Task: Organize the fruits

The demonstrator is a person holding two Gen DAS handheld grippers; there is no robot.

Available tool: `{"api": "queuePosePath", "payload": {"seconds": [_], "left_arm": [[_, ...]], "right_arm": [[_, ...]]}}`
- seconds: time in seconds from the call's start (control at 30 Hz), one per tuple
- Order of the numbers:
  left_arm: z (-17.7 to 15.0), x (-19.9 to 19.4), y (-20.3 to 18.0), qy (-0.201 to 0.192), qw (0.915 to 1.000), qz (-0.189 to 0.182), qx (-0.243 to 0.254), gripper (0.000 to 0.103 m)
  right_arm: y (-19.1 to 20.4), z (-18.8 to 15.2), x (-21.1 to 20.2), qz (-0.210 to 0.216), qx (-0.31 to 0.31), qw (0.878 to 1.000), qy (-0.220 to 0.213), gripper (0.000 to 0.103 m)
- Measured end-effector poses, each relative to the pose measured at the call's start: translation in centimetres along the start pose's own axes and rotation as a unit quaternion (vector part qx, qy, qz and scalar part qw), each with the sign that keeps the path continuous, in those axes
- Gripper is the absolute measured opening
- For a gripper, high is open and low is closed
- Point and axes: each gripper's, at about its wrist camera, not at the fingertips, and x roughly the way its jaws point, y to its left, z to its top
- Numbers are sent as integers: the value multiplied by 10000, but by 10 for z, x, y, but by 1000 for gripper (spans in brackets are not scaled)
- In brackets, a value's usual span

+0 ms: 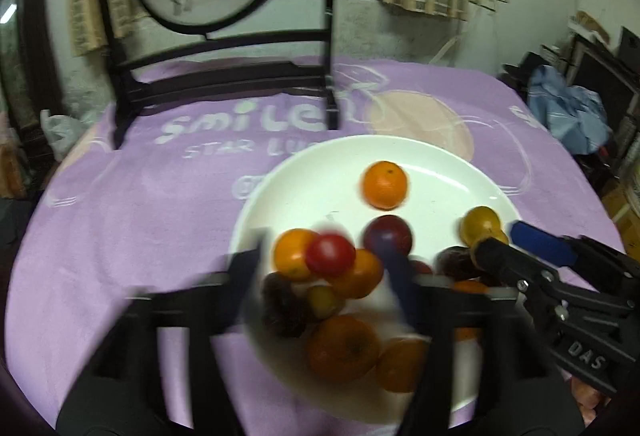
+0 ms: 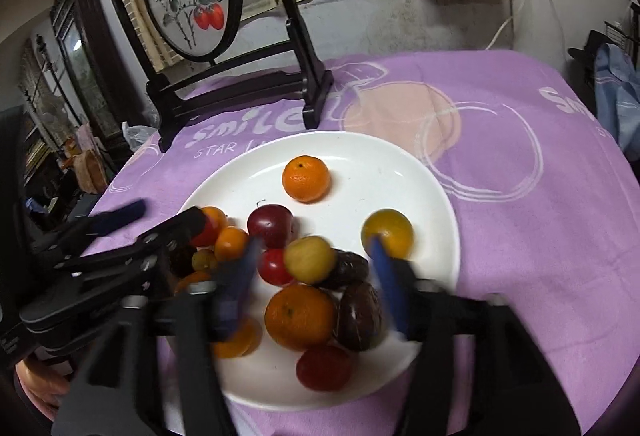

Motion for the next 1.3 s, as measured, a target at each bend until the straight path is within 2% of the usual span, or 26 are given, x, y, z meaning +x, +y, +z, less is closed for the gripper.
{"api": "queuePosePath", "payload": {"seconds": [0.03, 0.1, 0.17, 0.2, 0.23, 0.37, 0.43, 0.5, 0.63, 0.73, 0.83, 0.93, 1.3], "left_arm": [[-1, -7, 1, -112, 9999, 103, 7, 89], [-6, -23, 5, -196, 9996, 174, 100, 90], [-13, -36, 12, -214, 9996, 159, 82, 94], [-18, -43, 15, -235, 9996, 157, 48, 95], [-26, -53, 20, -248, 9996, 145, -10, 96], [-62, -77, 32, -64, 9999, -107, -91, 97], [-86, -91, 37, 6, 9999, -101, -121, 97], [-101, -98, 37, 80, 9998, -148, -43, 97], [-123, -120, 34, -83, 9997, -134, 163, 97], [-135, -126, 36, -107, 9996, -155, 224, 97], [-138, -127, 39, -111, 9997, -102, 214, 97], [-138, -130, 40, -149, 9996, -212, 146, 97], [-139, -128, 34, -133, 9992, -153, 338, 97]], "right_arm": [[2, -2, -6, -11, -30, 10000, -7, 68], [6, -7, -16, -29, -139, 9999, 44, 73], [13, -17, -30, -136, -309, 9994, 55, 86], [19, -25, -40, -206, -425, 9989, 27, 99], [23, -32, -48, -238, -506, 9984, -18, 100], [37, -70, -82, -129, -748, 9968, -234, 100], [39, -93, -94, -324, -745, 9960, -366, 102], [41, -113, -99, -561, -715, 9956, -244, 102], [43, -142, -105, -239, -726, 9971, 38, 102], [42, -155, -107, -282, -852, 9959, 106, 102], [44, -160, -107, -341, -884, 9954, 150, 102], [45, -160, -110, -290, -890, 9956, 80, 102], [46, -157, -115, -214, -891, 9958, -32, 102]]}}
